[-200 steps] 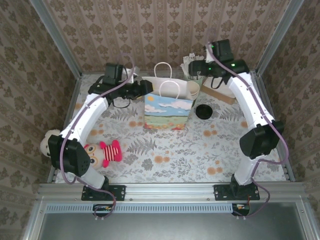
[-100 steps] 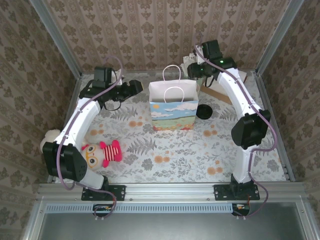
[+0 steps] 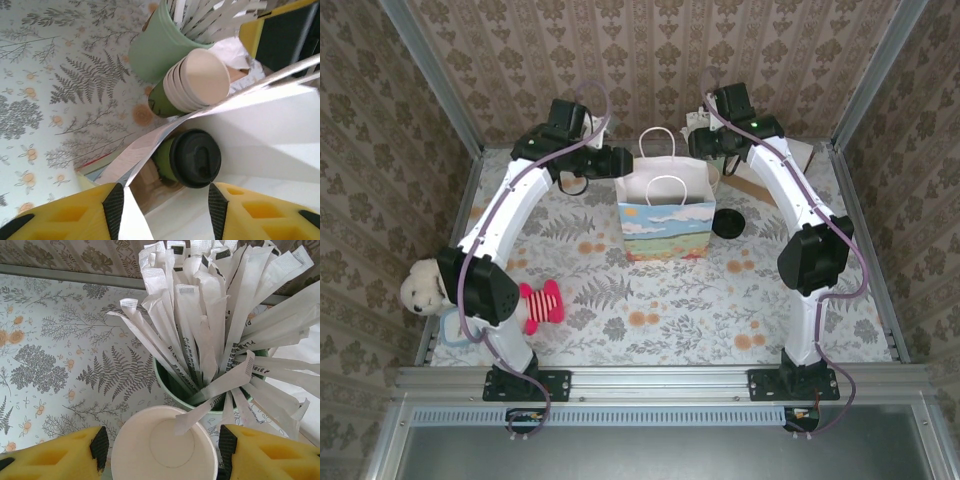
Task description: Pack the takeout coffee
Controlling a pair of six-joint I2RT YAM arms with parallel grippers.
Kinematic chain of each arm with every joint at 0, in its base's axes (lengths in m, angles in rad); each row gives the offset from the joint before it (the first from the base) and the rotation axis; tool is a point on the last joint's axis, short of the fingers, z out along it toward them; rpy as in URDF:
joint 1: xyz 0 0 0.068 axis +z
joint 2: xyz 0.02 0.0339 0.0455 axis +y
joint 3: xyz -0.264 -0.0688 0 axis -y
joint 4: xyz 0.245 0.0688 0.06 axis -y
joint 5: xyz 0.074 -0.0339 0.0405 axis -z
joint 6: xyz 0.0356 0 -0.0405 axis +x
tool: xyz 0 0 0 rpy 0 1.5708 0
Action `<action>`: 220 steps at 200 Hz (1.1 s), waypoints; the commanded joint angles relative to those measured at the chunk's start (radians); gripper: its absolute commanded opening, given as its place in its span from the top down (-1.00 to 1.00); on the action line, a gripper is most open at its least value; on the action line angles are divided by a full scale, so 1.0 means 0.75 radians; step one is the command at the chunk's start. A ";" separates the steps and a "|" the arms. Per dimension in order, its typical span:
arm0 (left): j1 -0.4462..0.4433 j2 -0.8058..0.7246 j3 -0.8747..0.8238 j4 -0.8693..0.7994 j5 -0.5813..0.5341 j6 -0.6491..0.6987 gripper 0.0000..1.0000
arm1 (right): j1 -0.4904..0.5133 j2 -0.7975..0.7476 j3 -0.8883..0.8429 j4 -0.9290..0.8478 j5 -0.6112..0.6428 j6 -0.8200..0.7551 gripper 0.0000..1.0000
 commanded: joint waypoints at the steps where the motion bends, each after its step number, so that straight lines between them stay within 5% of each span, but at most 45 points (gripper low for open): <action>1: -0.015 0.035 0.078 -0.249 -0.114 0.097 -0.13 | 0.012 -0.008 0.016 0.015 -0.007 0.014 -0.27; 108: -0.032 -0.108 -0.019 -0.241 -0.233 0.092 -0.44 | 0.021 0.004 0.009 0.071 -0.017 0.030 -0.25; 156: 0.021 -0.134 -0.046 -0.287 -0.294 0.086 -0.43 | 0.025 0.058 0.071 -0.007 0.015 -0.045 0.03; 220: 0.025 -0.149 -0.079 -0.226 -0.243 0.022 -0.47 | 0.027 0.189 0.138 -0.054 0.155 -0.062 0.09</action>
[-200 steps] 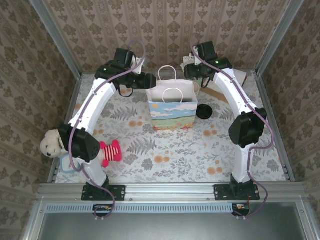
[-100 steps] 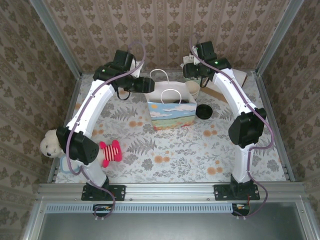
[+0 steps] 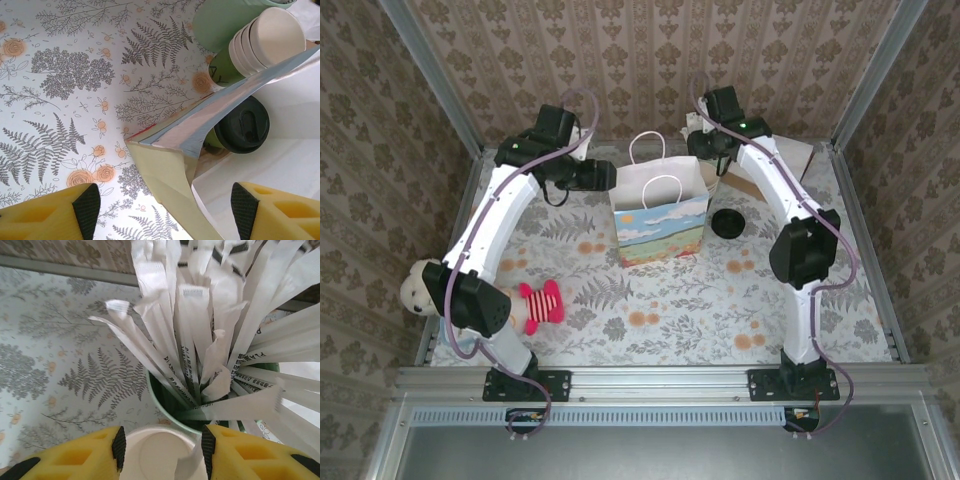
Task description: Pack the takeout coffee
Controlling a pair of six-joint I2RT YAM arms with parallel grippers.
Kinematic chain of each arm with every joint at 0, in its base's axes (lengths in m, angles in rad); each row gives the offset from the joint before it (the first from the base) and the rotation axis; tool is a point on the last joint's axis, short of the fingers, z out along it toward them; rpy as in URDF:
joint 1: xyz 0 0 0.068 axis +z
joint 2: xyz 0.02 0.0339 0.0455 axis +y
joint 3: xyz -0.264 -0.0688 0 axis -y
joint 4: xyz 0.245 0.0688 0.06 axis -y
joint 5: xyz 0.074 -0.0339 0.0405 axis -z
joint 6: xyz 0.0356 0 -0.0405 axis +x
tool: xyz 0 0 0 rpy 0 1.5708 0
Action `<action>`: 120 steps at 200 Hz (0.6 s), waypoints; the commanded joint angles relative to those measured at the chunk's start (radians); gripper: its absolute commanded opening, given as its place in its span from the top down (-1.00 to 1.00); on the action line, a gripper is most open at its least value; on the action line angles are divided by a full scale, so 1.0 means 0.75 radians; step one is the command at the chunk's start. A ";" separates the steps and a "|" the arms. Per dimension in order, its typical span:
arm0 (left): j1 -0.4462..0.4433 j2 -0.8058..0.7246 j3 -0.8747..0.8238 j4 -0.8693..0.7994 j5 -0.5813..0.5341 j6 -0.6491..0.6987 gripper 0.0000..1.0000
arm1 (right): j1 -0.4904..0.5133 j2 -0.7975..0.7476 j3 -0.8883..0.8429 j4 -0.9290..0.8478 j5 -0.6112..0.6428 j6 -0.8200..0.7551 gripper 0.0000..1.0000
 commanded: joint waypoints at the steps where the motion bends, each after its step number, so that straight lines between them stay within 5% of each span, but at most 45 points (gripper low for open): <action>1: -0.001 -0.024 -0.031 0.020 0.020 -0.051 -0.47 | 0.006 0.057 0.065 -0.066 0.078 -0.025 0.09; 27: -0.001 -0.041 -0.086 0.064 0.028 -0.081 -0.48 | 0.006 0.074 0.069 -0.041 0.133 -0.041 0.22; 67: -0.023 -0.053 -0.182 0.245 0.147 -0.154 -0.48 | 0.007 0.001 0.043 0.007 0.136 -0.071 0.75; 120: -0.021 0.019 -0.178 0.423 0.243 -0.182 -0.48 | 0.000 -0.297 -0.106 0.051 0.105 -0.111 0.96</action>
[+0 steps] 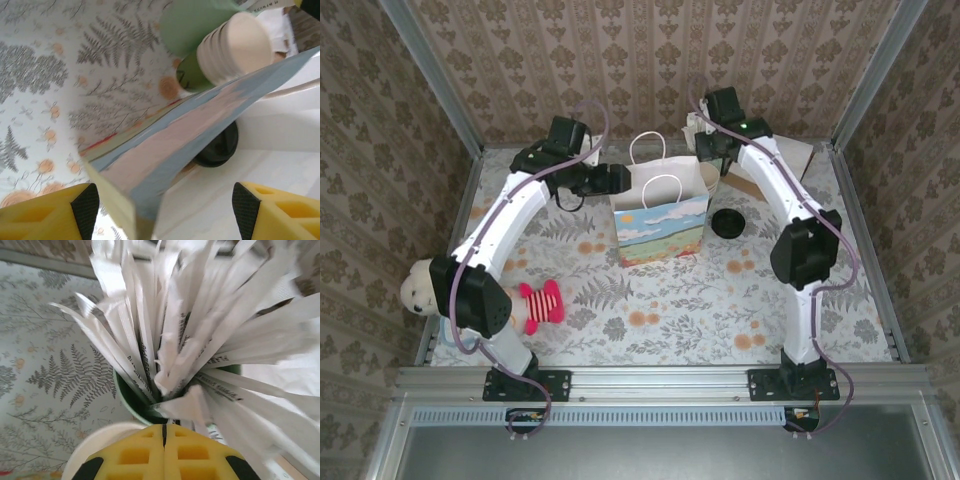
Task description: Pack the takeout coffee
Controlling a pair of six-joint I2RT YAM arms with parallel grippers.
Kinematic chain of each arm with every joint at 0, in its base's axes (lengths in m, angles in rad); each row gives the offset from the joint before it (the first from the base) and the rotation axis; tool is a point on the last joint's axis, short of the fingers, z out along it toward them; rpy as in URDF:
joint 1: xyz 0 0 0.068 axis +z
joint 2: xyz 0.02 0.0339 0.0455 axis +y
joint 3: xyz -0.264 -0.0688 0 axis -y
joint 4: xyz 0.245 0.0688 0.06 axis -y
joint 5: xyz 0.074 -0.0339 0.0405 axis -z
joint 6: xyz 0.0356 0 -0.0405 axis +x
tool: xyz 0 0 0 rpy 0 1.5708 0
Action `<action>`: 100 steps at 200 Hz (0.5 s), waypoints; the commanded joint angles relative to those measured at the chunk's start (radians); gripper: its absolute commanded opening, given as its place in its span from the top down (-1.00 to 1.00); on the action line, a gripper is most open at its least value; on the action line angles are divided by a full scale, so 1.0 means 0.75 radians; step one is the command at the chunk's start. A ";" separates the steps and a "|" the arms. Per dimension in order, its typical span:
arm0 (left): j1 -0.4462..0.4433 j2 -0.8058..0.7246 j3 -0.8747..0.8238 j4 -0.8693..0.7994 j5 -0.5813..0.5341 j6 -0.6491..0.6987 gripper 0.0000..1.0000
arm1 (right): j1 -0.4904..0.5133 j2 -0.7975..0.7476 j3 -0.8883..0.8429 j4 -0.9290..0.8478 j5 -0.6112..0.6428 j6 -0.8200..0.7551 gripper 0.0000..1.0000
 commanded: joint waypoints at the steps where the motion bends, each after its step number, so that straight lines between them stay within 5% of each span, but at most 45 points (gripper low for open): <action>1: 0.013 0.024 0.029 0.118 0.074 -0.027 -0.48 | -0.002 -0.223 -0.056 0.048 -0.007 -0.033 0.96; 100: 0.022 0.122 0.163 0.156 0.155 0.025 -0.50 | -0.038 -0.450 -0.135 0.037 -0.066 -0.073 0.98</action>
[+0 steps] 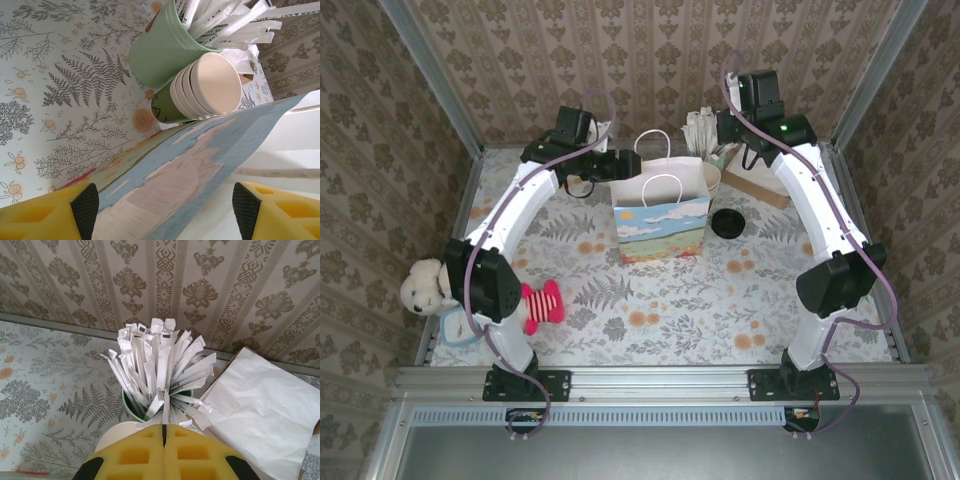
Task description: Pack the takeout coffee
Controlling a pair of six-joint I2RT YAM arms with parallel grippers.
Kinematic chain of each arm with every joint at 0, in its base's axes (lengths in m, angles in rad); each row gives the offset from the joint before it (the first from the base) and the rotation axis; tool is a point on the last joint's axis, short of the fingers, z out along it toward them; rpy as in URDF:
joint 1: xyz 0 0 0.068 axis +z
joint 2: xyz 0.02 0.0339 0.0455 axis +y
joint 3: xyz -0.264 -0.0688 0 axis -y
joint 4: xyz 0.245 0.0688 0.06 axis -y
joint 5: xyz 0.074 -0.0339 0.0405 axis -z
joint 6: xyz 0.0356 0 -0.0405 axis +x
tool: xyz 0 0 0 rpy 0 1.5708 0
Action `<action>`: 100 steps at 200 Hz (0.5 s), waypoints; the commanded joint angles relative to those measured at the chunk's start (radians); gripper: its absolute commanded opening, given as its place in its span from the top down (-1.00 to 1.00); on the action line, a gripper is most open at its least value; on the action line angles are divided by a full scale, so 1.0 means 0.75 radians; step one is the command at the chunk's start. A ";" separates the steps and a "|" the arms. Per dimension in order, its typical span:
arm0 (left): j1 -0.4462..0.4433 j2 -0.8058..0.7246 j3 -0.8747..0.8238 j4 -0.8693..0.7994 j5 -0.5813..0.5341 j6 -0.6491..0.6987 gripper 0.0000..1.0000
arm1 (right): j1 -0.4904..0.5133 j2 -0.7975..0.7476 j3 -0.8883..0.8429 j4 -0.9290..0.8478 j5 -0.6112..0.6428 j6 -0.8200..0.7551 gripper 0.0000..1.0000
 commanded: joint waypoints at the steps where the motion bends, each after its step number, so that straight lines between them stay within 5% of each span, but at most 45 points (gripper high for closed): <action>1: 0.013 -0.040 0.034 0.017 0.018 0.027 -0.51 | -0.006 -0.115 -0.024 -0.038 -0.054 -0.042 0.98; 48: 0.054 -0.224 -0.125 0.062 -0.093 0.003 -0.63 | -0.008 -0.279 -0.114 -0.020 -0.137 -0.004 1.00; 74: 0.061 -0.347 -0.214 0.115 -0.149 0.020 -0.98 | -0.008 -0.442 -0.168 -0.070 -0.262 0.061 1.00; 100: 0.060 -0.449 -0.309 0.205 -0.220 0.008 -1.00 | -0.005 -0.614 -0.270 -0.117 -0.461 0.128 1.00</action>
